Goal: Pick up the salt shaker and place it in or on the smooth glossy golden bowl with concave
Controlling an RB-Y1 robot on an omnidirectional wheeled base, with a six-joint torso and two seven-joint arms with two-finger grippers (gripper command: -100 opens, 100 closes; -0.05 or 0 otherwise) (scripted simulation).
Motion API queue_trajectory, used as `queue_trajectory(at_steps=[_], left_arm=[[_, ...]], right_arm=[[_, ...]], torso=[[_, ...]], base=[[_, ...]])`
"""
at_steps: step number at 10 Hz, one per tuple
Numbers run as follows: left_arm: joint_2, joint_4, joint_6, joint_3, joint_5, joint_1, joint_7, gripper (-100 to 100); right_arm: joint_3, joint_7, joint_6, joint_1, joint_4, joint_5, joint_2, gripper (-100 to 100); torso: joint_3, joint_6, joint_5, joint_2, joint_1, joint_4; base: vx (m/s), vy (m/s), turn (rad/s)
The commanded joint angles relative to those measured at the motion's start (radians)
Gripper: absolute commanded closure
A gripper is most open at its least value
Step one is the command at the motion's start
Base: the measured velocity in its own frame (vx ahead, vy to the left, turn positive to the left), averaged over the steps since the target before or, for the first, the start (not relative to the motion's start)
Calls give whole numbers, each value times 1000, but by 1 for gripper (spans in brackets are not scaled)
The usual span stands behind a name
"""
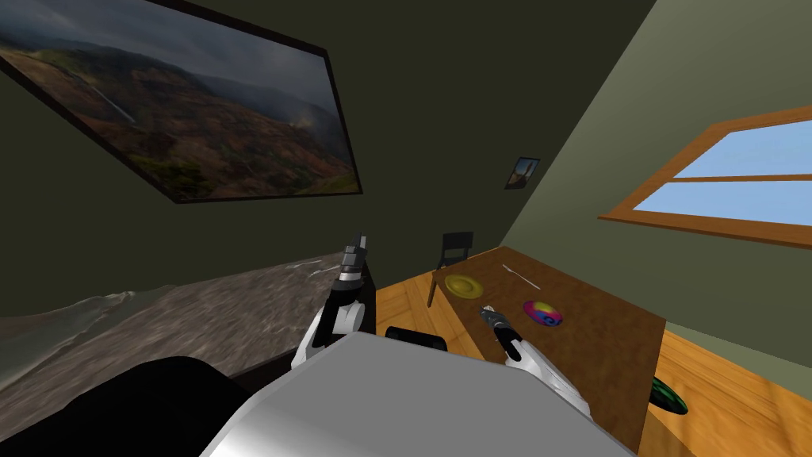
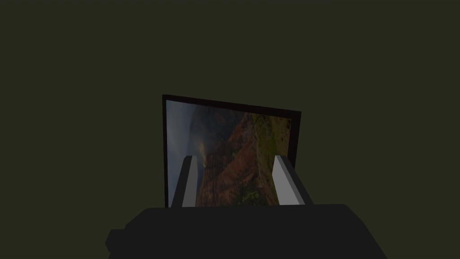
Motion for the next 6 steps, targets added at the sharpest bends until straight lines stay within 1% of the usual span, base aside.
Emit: queue_trajectory(at_steps=[1,3,4,5,6], left_arm=[[0,0,0,0,0,0,0,0],[0,0,0,0,0,0,0,0],[0,0,0,0,0,0,0,0],[0,0,0,0,0,0,0,0],[0,0,0,0,0,0,0,0]], right_arm=[[0,0,0,0,0,0,0,100],[0,0,0,0,0,0,0,100],[0,-1,0,0,0,0,0,0],[22,-18,17,16,-24,-30,-34,100],[30,-28,22,21,-30,-45,-53,100]], torso=[[0,0,0,0,0,0],[0,0,0,0,-1,0],[0,0,0,0,-1,0],[0,0,0,0,-1,0],[1,-1,0,2,2,0]], base=[[0,0,0],[0,0,0],[0,0,0],[-40,42,83],[-79,75,97]])
